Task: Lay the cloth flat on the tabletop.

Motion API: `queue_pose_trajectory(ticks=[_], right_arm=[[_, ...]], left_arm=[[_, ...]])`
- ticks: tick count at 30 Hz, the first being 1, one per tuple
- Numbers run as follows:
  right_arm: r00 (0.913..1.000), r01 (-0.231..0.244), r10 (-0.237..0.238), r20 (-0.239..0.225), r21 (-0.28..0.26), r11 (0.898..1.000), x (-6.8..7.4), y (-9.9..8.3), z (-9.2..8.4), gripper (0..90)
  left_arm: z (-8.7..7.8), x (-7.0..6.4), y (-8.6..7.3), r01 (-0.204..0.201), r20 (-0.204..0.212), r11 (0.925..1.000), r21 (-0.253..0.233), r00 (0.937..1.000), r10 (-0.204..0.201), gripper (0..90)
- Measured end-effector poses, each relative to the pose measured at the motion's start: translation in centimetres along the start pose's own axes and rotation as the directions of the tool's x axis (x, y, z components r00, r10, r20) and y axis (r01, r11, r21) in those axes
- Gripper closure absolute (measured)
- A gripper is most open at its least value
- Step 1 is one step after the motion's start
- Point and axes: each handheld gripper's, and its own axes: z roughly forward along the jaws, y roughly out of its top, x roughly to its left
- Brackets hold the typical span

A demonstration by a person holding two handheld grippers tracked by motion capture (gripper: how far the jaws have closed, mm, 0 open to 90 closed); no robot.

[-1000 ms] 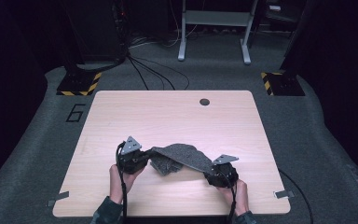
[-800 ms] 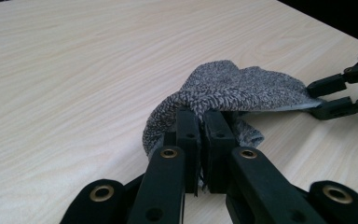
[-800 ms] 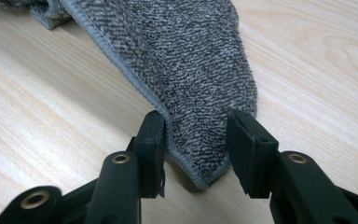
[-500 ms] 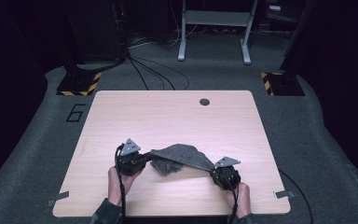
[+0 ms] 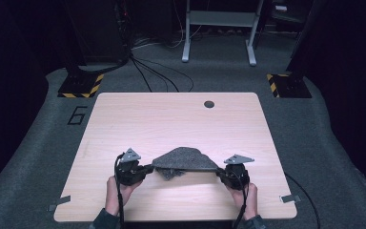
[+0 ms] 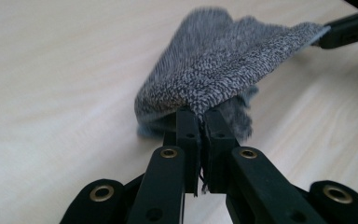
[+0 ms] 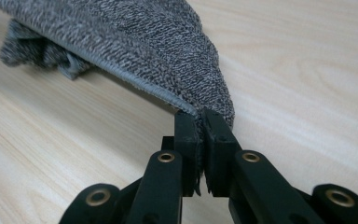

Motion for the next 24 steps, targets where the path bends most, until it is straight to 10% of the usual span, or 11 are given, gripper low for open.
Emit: queue_pose_trajectory(ticks=[7, 10, 15, 18, 21, 24], right_arm=[[1.0000, 0.000, 0.000, -0.009, 0.006, 1.000, -0.5, 1.3, 0.7, 86.1], [0.9997, 0.021, -0.021, 0.013, 0.001, 1.000, -1.4, 4.4, 1.8, 87.1], [0.9916, 0.059, -0.053, 0.118, -0.048, 0.997, -4.2, 14.5, 3.6, 87.4], [0.9795, 0.146, -0.113, 0.167, -0.203, 0.968, -3.1, 20.9, -1.3, 87.3], [0.9707, 0.198, -0.153, 0.185, -0.255, 0.947, -1.9, 21.8, -3.9, 87.1], [0.9704, 0.219, -0.176, 0.165, -0.295, 0.930, -0.4, 19.6, -6.1, 86.8]], left_arm=[[1.4, 2.4, 0.8, 0.054, -0.003, 0.9985, 0.005, 0.9985, -0.054, 87.6], [2.4, 4.4, 3.8, 0.052, -0.040, 0.9985, 0.016, 0.9979, -0.052, 88.0], [2.2, 7.7, 13.0, 0.056, -0.111, 0.9970, -0.053, 0.9919, -0.061, 88.1], [-3.4, 5.6, 18.2, -0.079, -0.196, 0.9762, -0.202, 0.9798, 0.039, 88.1], [-5.6, 4.2, 18.3, -0.133, -0.212, 0.9647, -0.227, 0.9736, 0.084, 88.0], [-6.7, 2.5, 15.2, -0.165, -0.207, 0.9598, -0.227, 0.9711, 0.118, 88.0]])
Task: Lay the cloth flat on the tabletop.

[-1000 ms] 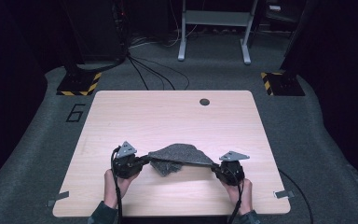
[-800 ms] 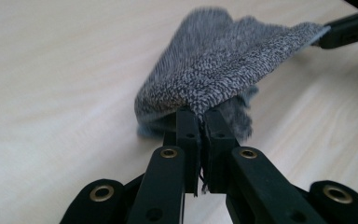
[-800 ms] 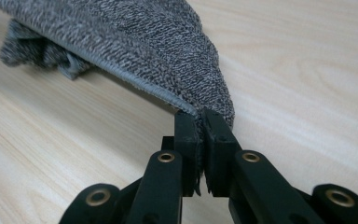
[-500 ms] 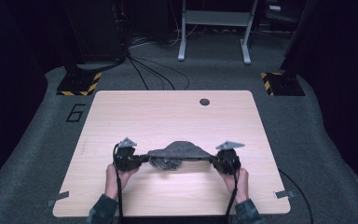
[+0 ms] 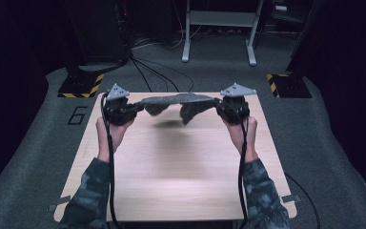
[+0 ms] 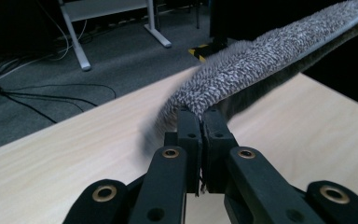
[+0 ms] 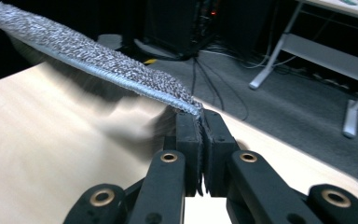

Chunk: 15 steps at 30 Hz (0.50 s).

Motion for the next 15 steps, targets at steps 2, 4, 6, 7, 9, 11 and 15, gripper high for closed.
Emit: queue_pose_trajectory(ticks=[2, 4, 6, 7, 9, 11, 15], right_arm=[[0.9995, 0.026, -0.025, -0.018, 0.021, 0.999, 1.1, -2.3, -0.7, 86.7], [0.9986, 0.038, -0.036, -0.040, 0.048, 0.998, 1.9, -4.4, -1.1, 86.6], [0.9970, 0.028, -0.021, -0.075, 0.087, 0.996, 2.8, -7.3, -1.2, 86.4], [0.9952, 0.019, -0.007, -0.097, 0.129, 0.991, 3.6, -9.5, -1.0, 86.3], [0.9921, 0.016, 0.010, -0.125, 0.210, 0.978, 4.8, -13.0, -0.5, 86.1], [0.9876, -0.012, 0.054, -0.147, 0.271, 0.962, 5.7, -16.0, -0.1, 85.8], [0.9755, -0.059, 0.124, -0.182, 0.327, 0.943, 6.8, -19.6, -0.4, 84.9]], left_arm=[[-0.4, -0.9, -2.2, -0.013, 0.011, 0.9997, 0.019, 0.9999, 0.013, 87.9], [-0.4, -1.7, -4.8, -0.008, 0.036, 0.9988, 0.048, 0.9993, 0.006, 87.8], [0.1, -2.5, -8.3, 0.003, 0.057, 0.9942, 0.107, 0.9983, -0.009, 87.7], [0.5, -2.8, -10.1, 0.017, 0.067, 0.9908, 0.135, 0.9974, -0.026, 87.6], [1.3, -3.3, -13.3, 0.043, 0.092, 0.9799, 0.195, 0.9938, -0.062, 87.4], [1.8, -3.7, -15.5, 0.076, 0.113, 0.9688, 0.236, 0.9881, -0.105, 87.2], [1.9, -4.5, -18.1, 0.095, 0.125, 0.9590, 0.267, 0.9834, -0.132, 86.4]])
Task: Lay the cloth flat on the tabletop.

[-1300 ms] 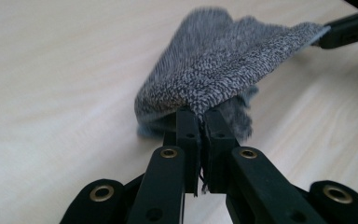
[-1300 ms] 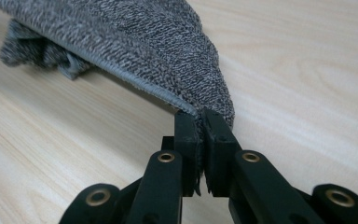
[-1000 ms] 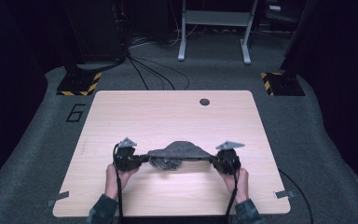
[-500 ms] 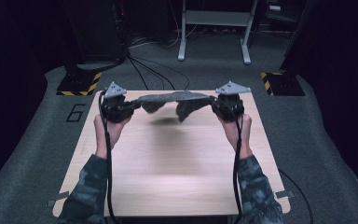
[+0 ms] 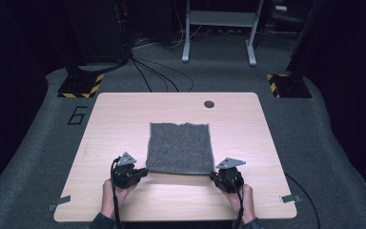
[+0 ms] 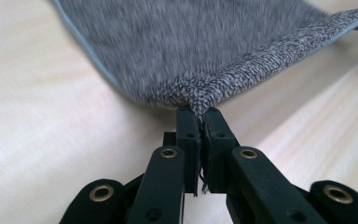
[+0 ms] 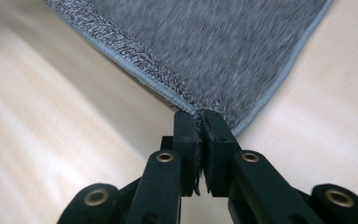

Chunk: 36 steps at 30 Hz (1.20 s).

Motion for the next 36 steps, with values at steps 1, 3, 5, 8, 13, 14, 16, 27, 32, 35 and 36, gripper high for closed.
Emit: queue_pose_trajectory(ticks=[1, 3, 5, 8, 13, 14, 16, 27, 32, 35, 36], right_arm=[[0.9999, -0.009, 0.009, -0.007, 0.004, 1.000, 0.1, -0.4, 0.0, 84.6], [0.9997, -0.018, 0.018, -0.016, 0.015, 1.000, 0.4, -1.4, -0.1, 82.6], [0.9991, -0.032, 0.033, -0.028, 0.027, 0.999, 0.5, -2.0, -0.3, 80.3], [0.9981, -0.047, 0.048, -0.038, 0.038, 0.998, 0.4, -2.8, -0.7, 67.3], [0.9939, -0.090, 0.091, -0.061, 0.024, 0.996, -0.6, -3.6, -2.4, 42.7], [0.9928, -0.099, 0.100, -0.066, 0.017, 0.995, -1.1, -3.6, -2.6, 36.4], [0.9927, -0.107, 0.107, -0.056, 0.001, 0.994, -1.9, -3.2, -2.9, 28.3], [0.9930, -0.085, 0.087, 0.080, -0.028, 0.996, -4.2, 1.8, 2.2, 0.3], [0.9886, -0.097, 0.095, 0.117, 0.009, 0.995, -5.4, 2.0, 5.1, 0.0], [0.9872, -0.094, 0.089, 0.132, 0.036, 0.995, -5.6, 1.7, 5.6, 0.0], [0.9866, -0.088, 0.081, 0.141, 0.037, 0.995, -5.5, 1.7, 5.6, 0.0]], left_arm=[[-0.1, -0.1, -0.3, 0.003, 0.014, 1.0000, 0.006, 0.9999, -0.003, 86.0], [-0.2, -0.4, -0.7, 0.001, 0.023, 0.9998, 0.018, 0.9997, -0.002, 84.2], [-0.4, -0.5, -1.0, 0.000, 0.037, 0.9995, 0.031, 0.9993, -0.001, 79.8], [-0.8, -0.7, -1.4, 0.003, 0.040, 0.9986, 0.052, 0.9992, -0.005, 65.4], [-2.9, -0.9, -1.9, 0.011, -0.026, 0.9987, 0.050, 0.9996, -0.009, 36.6], [-3.4, -0.5, -1.8, 0.010, -0.041, 0.9993, 0.035, 0.9991, -0.009, 33.4], [-3.8, -0.1, -1.5, 0.033, -0.055, 0.9995, -0.002, 0.9979, -0.033, 27.8], [1.1, 1.8, 2.9, -0.037, -0.163, 0.9992, -0.011, 0.9860, 0.035, 15.4], [3.2, 2.3, 2.1, -0.023, -0.222, 0.9988, 0.042, 0.9746, 0.032, 14.4], [3.8, 2.1, 1.7, -0.034, -0.254, 0.9958, 0.085, 0.9655, 0.055, 14.5], [3.9, 2.0, 1.6, -0.027, -0.261, 0.9950, 0.097, 0.9641, 0.051, 14.6]])
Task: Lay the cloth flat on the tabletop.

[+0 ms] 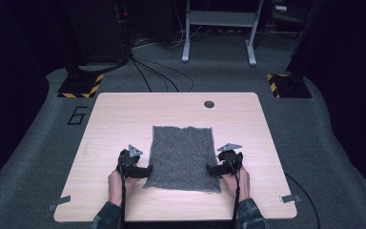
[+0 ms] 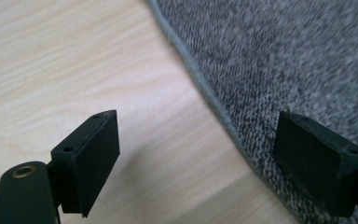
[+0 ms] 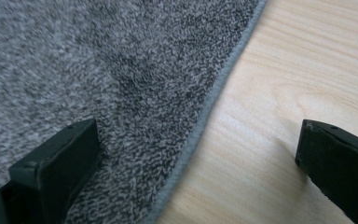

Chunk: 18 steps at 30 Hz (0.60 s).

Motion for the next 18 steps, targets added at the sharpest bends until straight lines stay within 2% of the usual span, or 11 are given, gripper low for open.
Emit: queue_pose_trajectory(ticks=[5, 11, 18], right_arm=[[0.9999, 0.010, -0.010, 0.006, 0.004, 1.000, 0.0, -0.1, -0.1, 0.0], [0.9998, 0.017, -0.017, -0.006, -0.016, 1.000, -0.2, -0.7, -0.3, 0.0], [0.9998, 0.021, -0.021, -0.007, -0.016, 1.000, -0.1, -1.0, -0.6, 0.0]], left_arm=[[-0.1, -0.1, -0.3, -0.010, -0.009, 0.9998, 0.017, 0.9999, 0.010, 15.0], [-0.4, 0.0, -0.8, -0.012, -0.012, 0.9998, 0.016, 0.9999, 0.012, 15.2], [-1.0, -0.2, -1.7, -0.004, -0.005, 1.0000, -0.002, 1.0000, 0.004, 15.3]])
